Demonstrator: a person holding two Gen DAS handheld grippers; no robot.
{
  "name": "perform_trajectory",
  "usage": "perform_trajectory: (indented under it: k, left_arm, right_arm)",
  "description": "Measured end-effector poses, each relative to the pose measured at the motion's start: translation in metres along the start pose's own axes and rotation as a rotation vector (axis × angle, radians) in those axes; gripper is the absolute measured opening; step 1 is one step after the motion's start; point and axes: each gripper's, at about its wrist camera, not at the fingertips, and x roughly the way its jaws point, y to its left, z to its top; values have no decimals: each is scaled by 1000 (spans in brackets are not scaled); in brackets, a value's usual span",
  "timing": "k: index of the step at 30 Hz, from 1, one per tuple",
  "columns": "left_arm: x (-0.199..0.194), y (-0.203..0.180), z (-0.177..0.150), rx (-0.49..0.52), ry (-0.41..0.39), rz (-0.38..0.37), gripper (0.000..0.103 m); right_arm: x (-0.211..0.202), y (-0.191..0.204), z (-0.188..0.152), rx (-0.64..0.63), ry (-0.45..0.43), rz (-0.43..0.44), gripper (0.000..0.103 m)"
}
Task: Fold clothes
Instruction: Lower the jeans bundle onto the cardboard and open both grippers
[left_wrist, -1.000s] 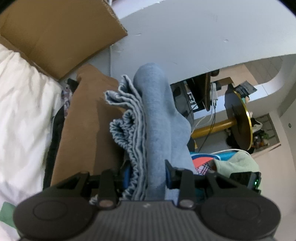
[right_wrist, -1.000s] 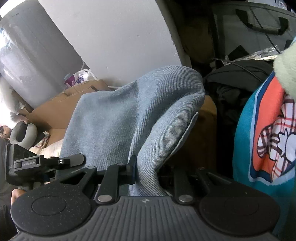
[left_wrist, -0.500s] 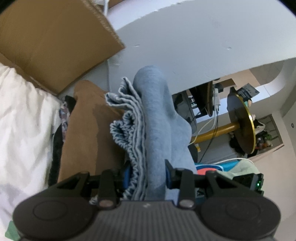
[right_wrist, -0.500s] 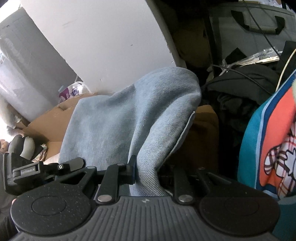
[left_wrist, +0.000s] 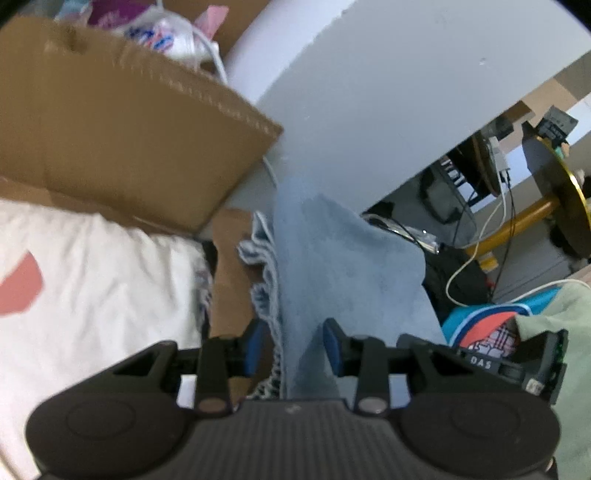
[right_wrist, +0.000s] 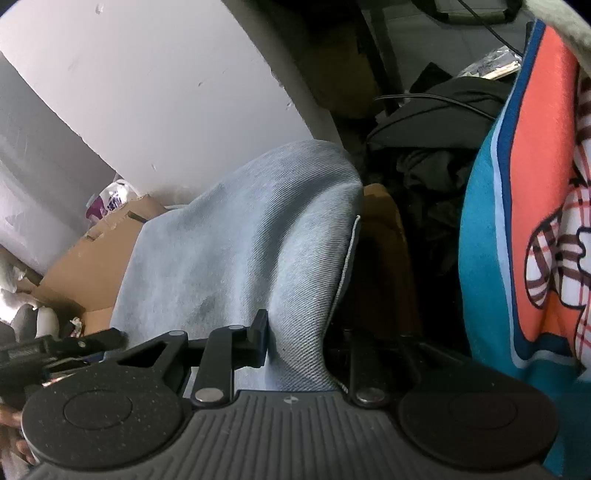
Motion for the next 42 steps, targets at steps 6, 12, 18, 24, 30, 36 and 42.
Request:
perform_trajectory:
  k: [6, 12, 18, 24, 30, 36, 42]
  left_arm:
    - [-14, -34, 17, 126, 15, 45, 37]
    - [-12, -66, 32, 201, 17, 41, 37]
    - [19, -82, 29, 252, 71, 77, 37]
    - [52, -66, 18, 256, 135, 148, 27]
    - [61, -68, 14, 312, 168, 228, 22]
    - [66, -59, 10, 285, 169, 270, 22]
    - [65, -62, 8, 310, 170, 277, 23]
  right_arm:
    - [-1, 4, -2, 6, -22, 0, 28]
    - [-1, 1, -4, 27, -39, 13, 28]
    - [-1, -2, -7, 13, -45, 15, 28]
    - [-1, -6, -10, -1, -56, -39, 40]
    - [-14, 1, -13, -60, -119, -107, 40]
    - [-29, 17, -6, -124, -206, -124, 40]
    - [-17, 42, 1, -245, -175, -117, 40]
